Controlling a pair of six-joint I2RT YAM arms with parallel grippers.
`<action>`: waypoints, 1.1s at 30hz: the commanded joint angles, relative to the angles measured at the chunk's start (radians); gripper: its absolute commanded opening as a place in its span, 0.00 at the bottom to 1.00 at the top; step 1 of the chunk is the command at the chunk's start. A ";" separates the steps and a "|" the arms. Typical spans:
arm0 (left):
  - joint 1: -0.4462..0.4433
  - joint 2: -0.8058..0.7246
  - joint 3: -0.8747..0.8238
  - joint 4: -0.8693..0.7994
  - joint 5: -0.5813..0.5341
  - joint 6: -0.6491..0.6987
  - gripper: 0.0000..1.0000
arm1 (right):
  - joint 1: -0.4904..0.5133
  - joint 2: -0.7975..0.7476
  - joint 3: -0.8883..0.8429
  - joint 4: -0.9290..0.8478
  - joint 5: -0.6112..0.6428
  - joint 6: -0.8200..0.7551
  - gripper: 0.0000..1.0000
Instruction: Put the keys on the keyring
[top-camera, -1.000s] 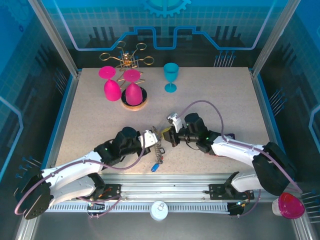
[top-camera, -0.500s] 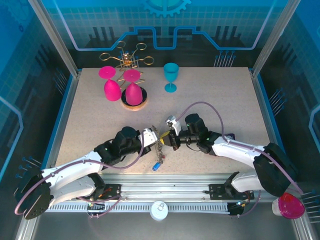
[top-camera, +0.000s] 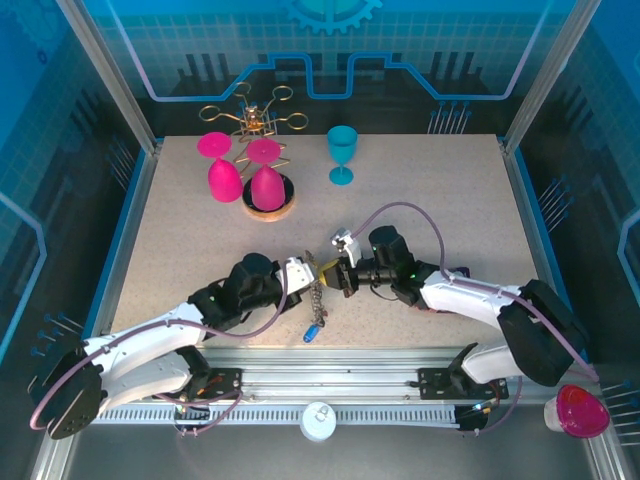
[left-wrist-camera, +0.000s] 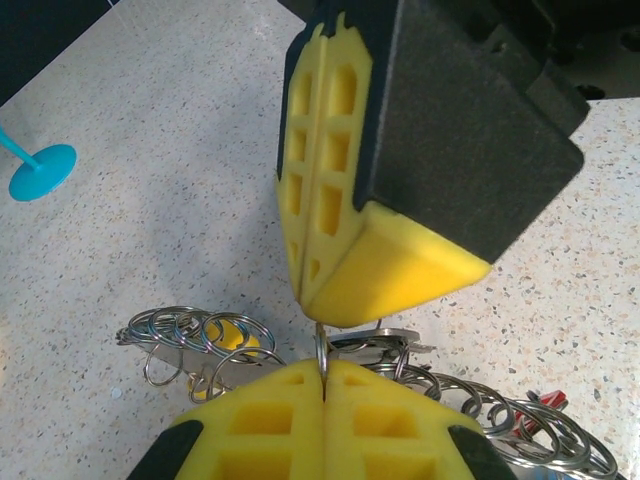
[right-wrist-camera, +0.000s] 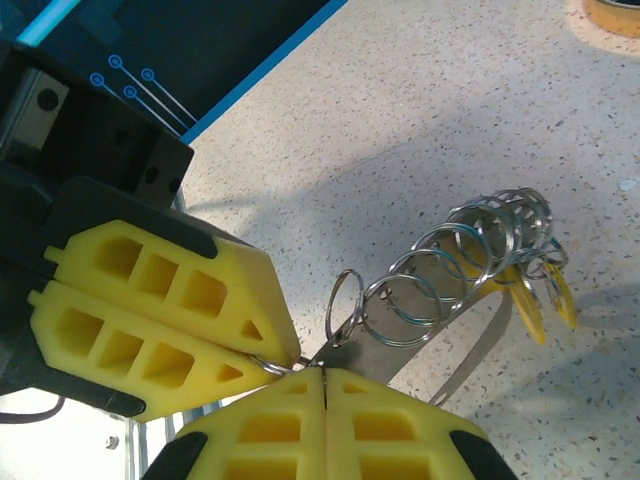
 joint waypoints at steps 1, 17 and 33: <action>0.000 -0.006 -0.019 0.084 0.074 0.015 0.00 | -0.045 0.023 0.028 0.065 -0.015 0.061 0.00; -0.005 0.041 -0.138 0.390 0.002 0.033 0.00 | -0.092 -0.008 -0.020 0.026 -0.144 0.075 0.00; -0.014 0.067 -0.174 0.481 0.012 0.073 0.00 | -0.113 0.072 0.019 0.082 -0.251 0.165 0.00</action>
